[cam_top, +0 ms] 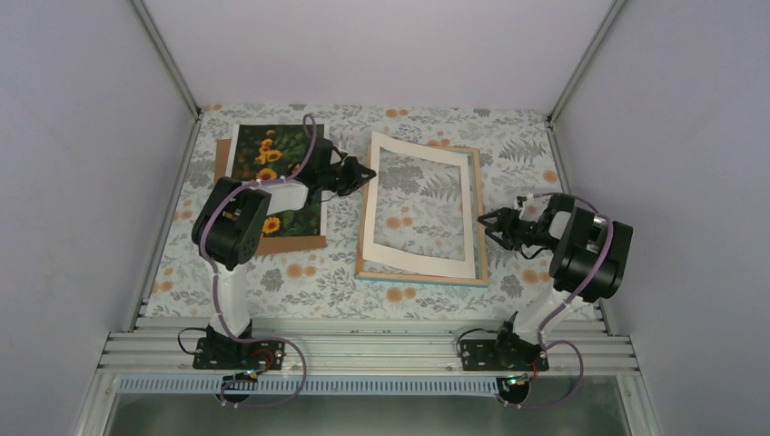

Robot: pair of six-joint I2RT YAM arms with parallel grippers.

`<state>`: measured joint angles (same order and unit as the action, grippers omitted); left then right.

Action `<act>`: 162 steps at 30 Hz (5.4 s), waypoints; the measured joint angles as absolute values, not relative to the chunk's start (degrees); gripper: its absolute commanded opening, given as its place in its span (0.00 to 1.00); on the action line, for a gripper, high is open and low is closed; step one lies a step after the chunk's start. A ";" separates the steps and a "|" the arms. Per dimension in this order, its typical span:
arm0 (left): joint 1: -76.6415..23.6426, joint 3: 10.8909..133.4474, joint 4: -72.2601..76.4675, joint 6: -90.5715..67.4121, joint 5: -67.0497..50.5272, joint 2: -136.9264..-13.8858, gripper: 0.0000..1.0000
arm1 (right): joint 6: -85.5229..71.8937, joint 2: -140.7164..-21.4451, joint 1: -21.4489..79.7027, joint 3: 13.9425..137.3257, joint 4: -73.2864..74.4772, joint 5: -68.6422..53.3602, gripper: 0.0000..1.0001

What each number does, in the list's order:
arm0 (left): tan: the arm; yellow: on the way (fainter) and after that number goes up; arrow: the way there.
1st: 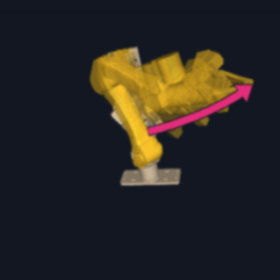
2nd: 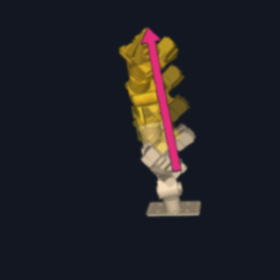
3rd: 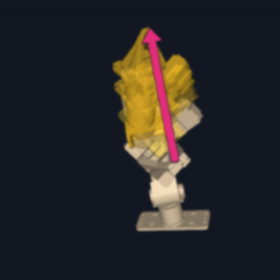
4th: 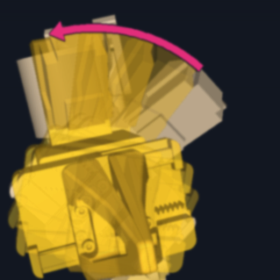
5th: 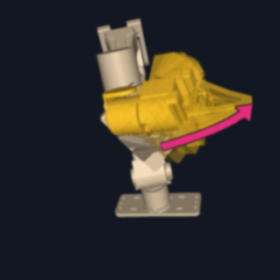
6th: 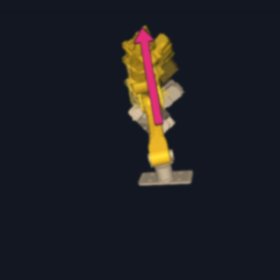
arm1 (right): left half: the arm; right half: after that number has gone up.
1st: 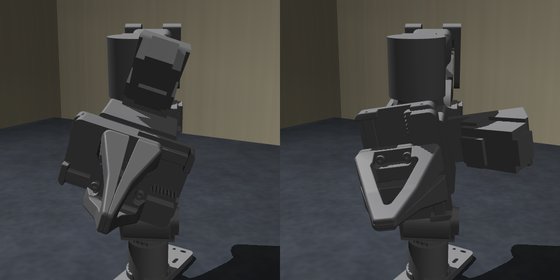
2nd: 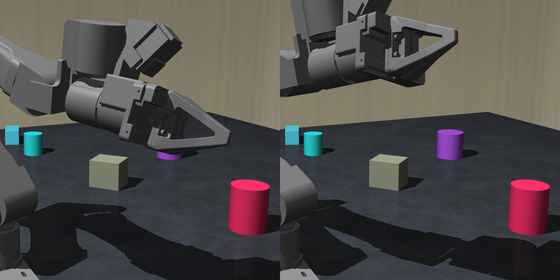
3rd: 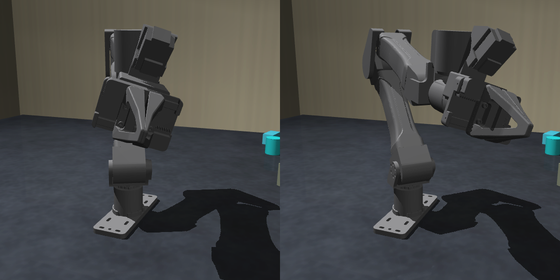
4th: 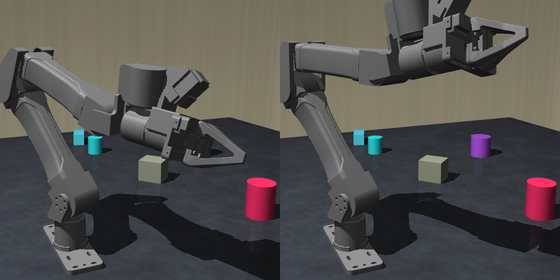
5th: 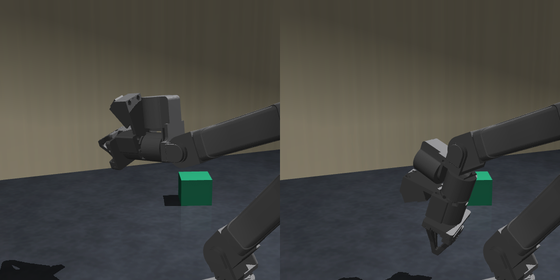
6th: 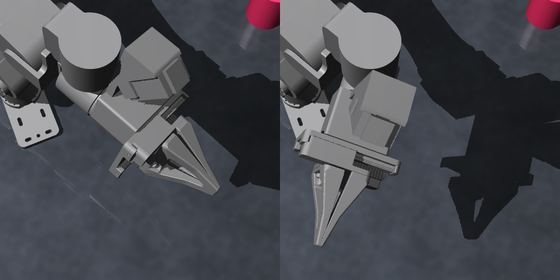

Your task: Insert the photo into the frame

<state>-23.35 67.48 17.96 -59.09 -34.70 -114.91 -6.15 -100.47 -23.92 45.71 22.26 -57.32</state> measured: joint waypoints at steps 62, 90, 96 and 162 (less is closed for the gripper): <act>-29.17 70.37 -13.19 1.83 -8.62 -90.30 1.00 | 18.04 -88.95 -18.28 78.06 38.41 -52.93 1.00; -42.83 64.05 -28.05 47.42 -10.22 -102.21 1.00 | 38.96 -84.18 -18.00 76.23 48.07 -47.09 1.00; -43.79 62.94 -27.49 48.38 -9.04 -103.53 1.00 | 38.96 -84.18 -18.00 76.23 48.12 -47.37 1.00; -53.63 77.23 -24.80 34.57 -10.22 -103.79 1.00 | 22.70 -81.97 -10.55 72.25 39.86 -52.80 1.00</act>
<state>-53.63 77.23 -24.80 34.57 -10.22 -103.79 22.70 -81.97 -10.55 72.25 39.86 -52.80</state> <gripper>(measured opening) 0.999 0.998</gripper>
